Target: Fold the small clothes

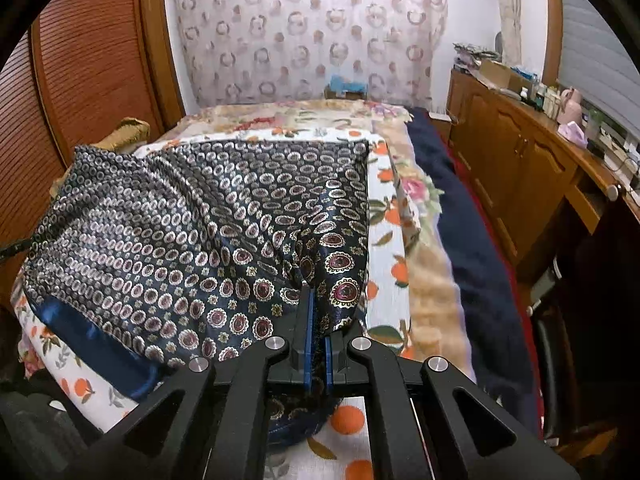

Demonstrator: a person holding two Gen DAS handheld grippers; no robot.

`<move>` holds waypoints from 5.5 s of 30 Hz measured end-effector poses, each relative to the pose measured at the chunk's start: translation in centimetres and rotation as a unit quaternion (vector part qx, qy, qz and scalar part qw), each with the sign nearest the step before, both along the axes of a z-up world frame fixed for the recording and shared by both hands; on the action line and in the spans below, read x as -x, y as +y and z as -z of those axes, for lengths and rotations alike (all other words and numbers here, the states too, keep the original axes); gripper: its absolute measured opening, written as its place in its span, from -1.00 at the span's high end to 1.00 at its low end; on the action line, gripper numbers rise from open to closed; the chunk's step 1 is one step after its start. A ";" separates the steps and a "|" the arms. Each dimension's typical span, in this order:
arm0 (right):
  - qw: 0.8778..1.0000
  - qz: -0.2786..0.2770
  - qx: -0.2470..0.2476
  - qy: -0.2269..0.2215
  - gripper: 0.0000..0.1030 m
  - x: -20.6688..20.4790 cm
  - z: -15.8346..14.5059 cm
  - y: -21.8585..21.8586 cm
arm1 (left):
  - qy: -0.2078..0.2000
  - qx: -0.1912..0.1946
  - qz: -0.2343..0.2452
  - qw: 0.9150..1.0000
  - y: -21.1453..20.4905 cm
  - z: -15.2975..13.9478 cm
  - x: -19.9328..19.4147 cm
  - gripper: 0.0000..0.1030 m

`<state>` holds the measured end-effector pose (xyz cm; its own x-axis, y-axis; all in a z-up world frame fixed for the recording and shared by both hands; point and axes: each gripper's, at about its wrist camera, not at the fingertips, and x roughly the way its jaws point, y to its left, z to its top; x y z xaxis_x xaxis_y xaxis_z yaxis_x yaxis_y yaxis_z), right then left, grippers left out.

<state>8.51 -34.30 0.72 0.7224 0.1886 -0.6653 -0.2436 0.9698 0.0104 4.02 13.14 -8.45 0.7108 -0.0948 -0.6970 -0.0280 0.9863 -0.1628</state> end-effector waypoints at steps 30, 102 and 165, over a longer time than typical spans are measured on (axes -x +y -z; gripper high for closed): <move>0.995 -0.095 0.022 0.003 -0.23 -2.8 5.0 13.6 | -0.005 -0.018 0.000 1.000 -1.5 0.6 -0.5 -0.57; 0.997 0.009 -0.029 -0.070 -0.79 4.9 3.1 3.2 | -0.147 0.064 0.254 0.954 -23.0 -13.3 -8.1 0.91; 0.987 -0.134 -0.029 -0.085 -0.79 2.9 0.1 14.0 | -0.092 0.021 0.156 0.983 -14.9 -7.1 -5.3 -0.66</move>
<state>5.56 -20.30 0.65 0.7413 0.4228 -0.5213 -0.4946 0.8691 0.0014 9.37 -1.74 -1.32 0.7565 -0.3539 -0.5500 0.3083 0.9346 -0.1774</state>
